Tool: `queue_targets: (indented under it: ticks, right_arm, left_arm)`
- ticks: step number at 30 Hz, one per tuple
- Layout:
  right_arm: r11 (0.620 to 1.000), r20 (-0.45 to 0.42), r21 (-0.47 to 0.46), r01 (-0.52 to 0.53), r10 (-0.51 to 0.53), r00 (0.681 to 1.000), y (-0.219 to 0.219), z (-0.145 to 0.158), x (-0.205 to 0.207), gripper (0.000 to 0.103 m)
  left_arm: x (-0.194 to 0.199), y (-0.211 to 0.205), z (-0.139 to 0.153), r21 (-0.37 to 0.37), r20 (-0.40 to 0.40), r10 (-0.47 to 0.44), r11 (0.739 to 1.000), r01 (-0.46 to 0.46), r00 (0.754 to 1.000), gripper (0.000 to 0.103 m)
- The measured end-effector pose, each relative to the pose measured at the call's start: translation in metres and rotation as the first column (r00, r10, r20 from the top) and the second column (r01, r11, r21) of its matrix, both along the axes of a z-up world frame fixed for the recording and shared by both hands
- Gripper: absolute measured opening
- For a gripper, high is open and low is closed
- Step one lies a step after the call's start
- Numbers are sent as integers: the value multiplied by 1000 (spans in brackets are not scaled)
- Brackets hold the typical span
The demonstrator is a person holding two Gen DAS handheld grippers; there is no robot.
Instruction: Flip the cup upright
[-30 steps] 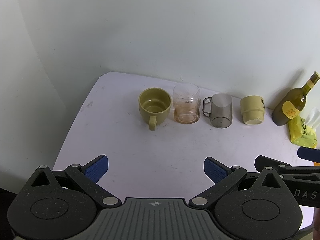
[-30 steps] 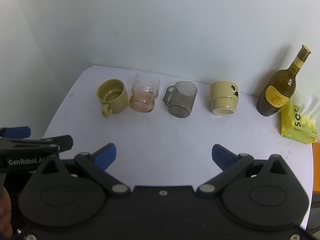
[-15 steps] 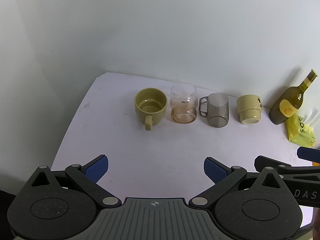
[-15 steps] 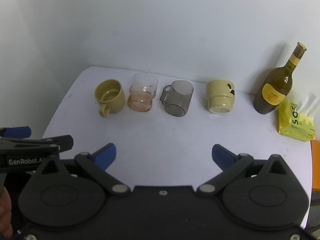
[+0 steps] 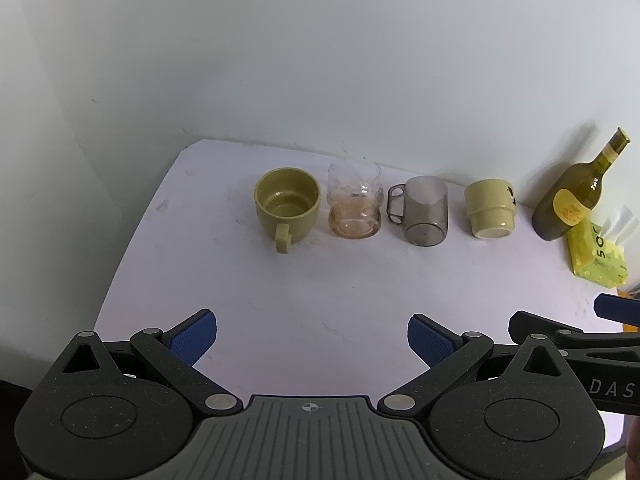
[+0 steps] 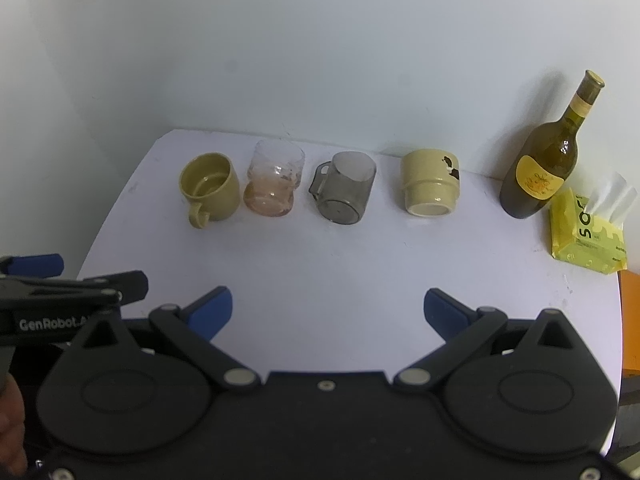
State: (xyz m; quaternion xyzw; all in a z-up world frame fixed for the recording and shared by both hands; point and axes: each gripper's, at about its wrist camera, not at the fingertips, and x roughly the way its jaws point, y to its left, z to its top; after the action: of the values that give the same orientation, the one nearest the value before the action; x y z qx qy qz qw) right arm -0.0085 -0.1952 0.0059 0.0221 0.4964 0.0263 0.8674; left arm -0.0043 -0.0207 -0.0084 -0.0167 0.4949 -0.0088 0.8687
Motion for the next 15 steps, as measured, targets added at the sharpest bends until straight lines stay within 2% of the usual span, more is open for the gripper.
queue_targets:
  ticks: [5, 15]
  right_arm:
    - [1000, -15, 0, 4, -4, 1000, -8, -4, 1, 103]
    - [999, -30, -9, 38, -38, 999, -36, -15, 7, 103]
  left_arm:
    - [1, -5, -2, -17, 9, 10, 1000, -10, 1000, 103]
    - [15, -28, -23, -48, 4, -35, 998, 35, 999, 103]
